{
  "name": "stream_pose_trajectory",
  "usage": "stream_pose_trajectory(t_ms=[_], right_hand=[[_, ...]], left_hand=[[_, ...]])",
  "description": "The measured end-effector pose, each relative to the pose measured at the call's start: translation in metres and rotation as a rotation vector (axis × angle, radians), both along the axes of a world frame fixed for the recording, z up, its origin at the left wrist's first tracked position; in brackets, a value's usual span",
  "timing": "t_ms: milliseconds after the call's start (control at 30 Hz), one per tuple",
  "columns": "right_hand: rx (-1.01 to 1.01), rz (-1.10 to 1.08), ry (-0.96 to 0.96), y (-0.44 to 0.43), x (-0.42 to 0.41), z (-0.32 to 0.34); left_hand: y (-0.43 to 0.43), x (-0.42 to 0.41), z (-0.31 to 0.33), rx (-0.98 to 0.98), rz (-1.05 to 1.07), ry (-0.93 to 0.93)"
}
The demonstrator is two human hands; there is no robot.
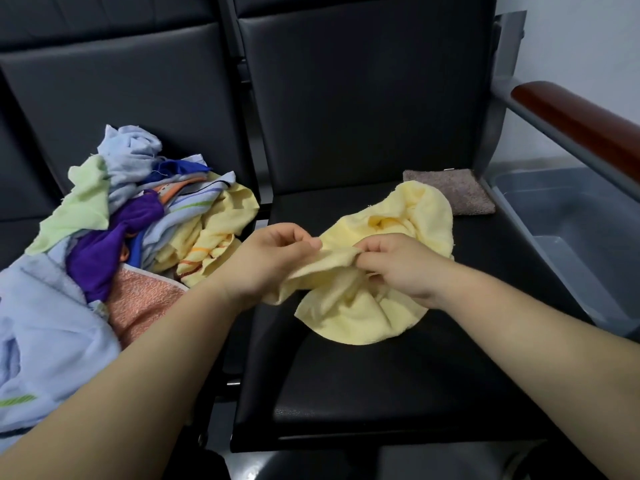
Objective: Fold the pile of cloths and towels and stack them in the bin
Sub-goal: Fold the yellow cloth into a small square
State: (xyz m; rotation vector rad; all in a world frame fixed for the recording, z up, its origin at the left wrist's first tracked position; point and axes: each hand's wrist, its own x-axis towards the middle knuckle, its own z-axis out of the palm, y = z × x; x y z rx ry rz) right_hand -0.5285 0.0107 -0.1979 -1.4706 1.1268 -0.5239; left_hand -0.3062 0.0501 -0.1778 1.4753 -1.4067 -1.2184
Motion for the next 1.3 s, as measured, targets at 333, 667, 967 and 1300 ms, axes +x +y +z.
stream_pose_trajectory(t_ms=[333,667,967,1300], right_hand=[[0.255,-0.146,-0.321,-0.011,-0.009,-0.002],[-0.244,0.049,0.334,0.0,-0.005,-0.002],[-0.326,-0.025,0.428,-0.006,-0.015,0.006],[0.268,-0.212,-0.16,-0.011,-0.031,0.021]], left_hand=[[0.001,0.001,-0.002,-0.052,-0.269,-0.377],[-0.002,0.006,-0.001,-0.026,-0.001,-0.081],[-0.008,0.003,-0.01,-0.11,0.227,-0.303],[-0.001,-0.002,0.01,-0.141,-0.14,-0.559]])
